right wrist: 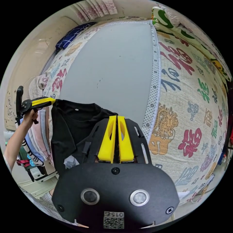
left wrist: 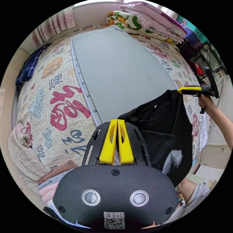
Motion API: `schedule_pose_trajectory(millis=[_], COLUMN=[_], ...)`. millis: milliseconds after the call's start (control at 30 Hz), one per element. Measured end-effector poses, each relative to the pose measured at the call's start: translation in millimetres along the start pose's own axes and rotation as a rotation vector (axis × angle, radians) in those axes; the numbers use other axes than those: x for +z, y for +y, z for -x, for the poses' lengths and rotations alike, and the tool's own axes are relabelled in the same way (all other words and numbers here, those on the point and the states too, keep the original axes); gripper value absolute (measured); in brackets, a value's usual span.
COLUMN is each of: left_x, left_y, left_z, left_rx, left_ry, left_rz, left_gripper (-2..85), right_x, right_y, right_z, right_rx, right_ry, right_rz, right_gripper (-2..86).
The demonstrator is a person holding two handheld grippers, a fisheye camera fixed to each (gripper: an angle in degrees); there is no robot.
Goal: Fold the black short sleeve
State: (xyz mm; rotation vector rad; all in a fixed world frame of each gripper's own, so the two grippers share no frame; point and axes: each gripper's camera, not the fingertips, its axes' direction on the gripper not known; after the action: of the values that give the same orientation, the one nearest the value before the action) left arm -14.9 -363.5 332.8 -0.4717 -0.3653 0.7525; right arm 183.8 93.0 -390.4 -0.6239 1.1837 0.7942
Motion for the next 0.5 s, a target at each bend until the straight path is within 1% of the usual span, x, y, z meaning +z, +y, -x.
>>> schedule_pose_trajectory(millis=[133,300,367,500], left_x=[-27.9,-55.7,-66.7,-81.1], left_y=[-26.2,-45.9,-39.9,9.9], left_z=[8.4,4.4,3.6,-6.8], left_rx=[-0.003,0.025,0.024,0.108], left_ry=[-0.013,-0.047,-0.024,0.063], left_rz=[-0.084,-0.172,-0.213,-0.204], left_gripper=[-0.5,-0.5,-0.5,-0.5], right_x=[-64.3,-143.3,-175.7,-243.6], right_y=[-20.1,-43.3,-36.3,25.9], right_z=[34.7,73.2,89.7,117.4], right_rx=[-0.009,0.007,-0.004,-0.051], right_ry=[0.063,0.064,0.058,-0.077], right_rz=[-0.086,-0.163,-0.198,-0.224], right_gripper=[-0.1,-0.2,-0.2,-0.1])
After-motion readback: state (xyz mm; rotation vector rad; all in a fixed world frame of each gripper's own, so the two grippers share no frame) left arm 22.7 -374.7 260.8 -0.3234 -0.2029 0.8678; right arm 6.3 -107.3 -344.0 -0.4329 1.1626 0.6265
